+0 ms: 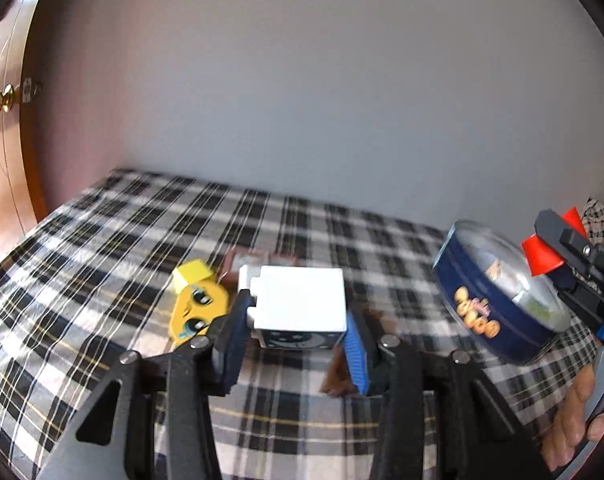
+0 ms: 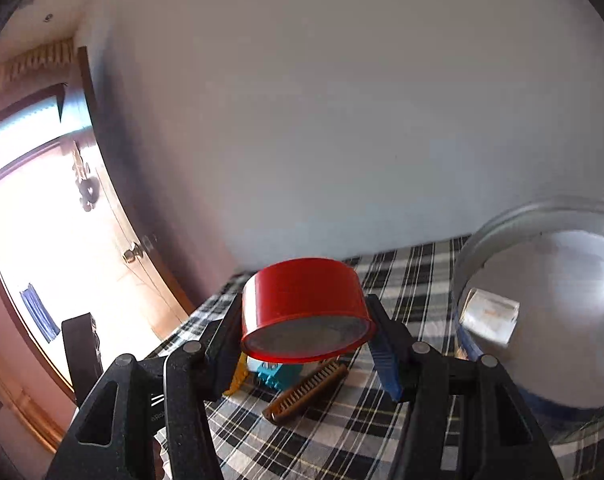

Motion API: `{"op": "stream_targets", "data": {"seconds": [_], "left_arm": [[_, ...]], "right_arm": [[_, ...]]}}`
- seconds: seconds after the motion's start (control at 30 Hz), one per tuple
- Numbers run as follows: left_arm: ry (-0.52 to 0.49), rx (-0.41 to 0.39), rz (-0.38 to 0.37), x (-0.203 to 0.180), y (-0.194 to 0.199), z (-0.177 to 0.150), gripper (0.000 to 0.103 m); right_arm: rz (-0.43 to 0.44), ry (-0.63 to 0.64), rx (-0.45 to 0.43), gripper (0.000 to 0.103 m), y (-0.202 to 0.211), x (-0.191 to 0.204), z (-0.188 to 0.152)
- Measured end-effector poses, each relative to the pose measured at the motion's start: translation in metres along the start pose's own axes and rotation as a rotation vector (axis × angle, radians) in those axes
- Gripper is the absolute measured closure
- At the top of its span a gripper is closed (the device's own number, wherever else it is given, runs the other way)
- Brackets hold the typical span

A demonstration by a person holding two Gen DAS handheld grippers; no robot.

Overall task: Organize rigid objects
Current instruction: 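Lift and carry the tape roll and white block over the blue tin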

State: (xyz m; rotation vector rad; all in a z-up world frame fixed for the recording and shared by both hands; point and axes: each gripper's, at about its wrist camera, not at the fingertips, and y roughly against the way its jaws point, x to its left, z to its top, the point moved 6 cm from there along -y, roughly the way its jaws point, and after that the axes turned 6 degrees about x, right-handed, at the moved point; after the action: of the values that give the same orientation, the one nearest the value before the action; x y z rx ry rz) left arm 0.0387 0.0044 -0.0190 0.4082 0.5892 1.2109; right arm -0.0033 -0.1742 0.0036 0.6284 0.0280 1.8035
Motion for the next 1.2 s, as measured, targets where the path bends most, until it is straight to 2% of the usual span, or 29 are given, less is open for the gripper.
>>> {"op": "stream_targets", "data": {"seconds": [0.1,0.3,0.53,0.97,1.2], "left_arm": [[-0.008,-0.012,-0.012,-0.015,-0.001,0.006,0.061],[-0.059,-0.031,-0.046,-0.057,-0.008,0.014,0.061],[-0.095,-0.045,-0.080,-0.103,-0.018,0.019,0.061],[-0.174,-0.089,-0.136,-0.180,-0.023,0.034,0.061],[-0.173,-0.085,-0.178,-0.212,-0.036,0.038,0.061]], "right_arm": [[-0.029,0.039,-0.035,0.044,0.012,-0.003,0.004],[-0.174,0.145,-0.097,0.044,0.033,-0.025,0.009],[-0.225,0.063,-0.119,0.044,0.043,-0.062,0.021],[-0.369,0.084,-0.182,0.044,0.067,-0.100,0.037],[-0.419,0.047,-0.208,0.044,0.082,-0.132,0.046]]}}
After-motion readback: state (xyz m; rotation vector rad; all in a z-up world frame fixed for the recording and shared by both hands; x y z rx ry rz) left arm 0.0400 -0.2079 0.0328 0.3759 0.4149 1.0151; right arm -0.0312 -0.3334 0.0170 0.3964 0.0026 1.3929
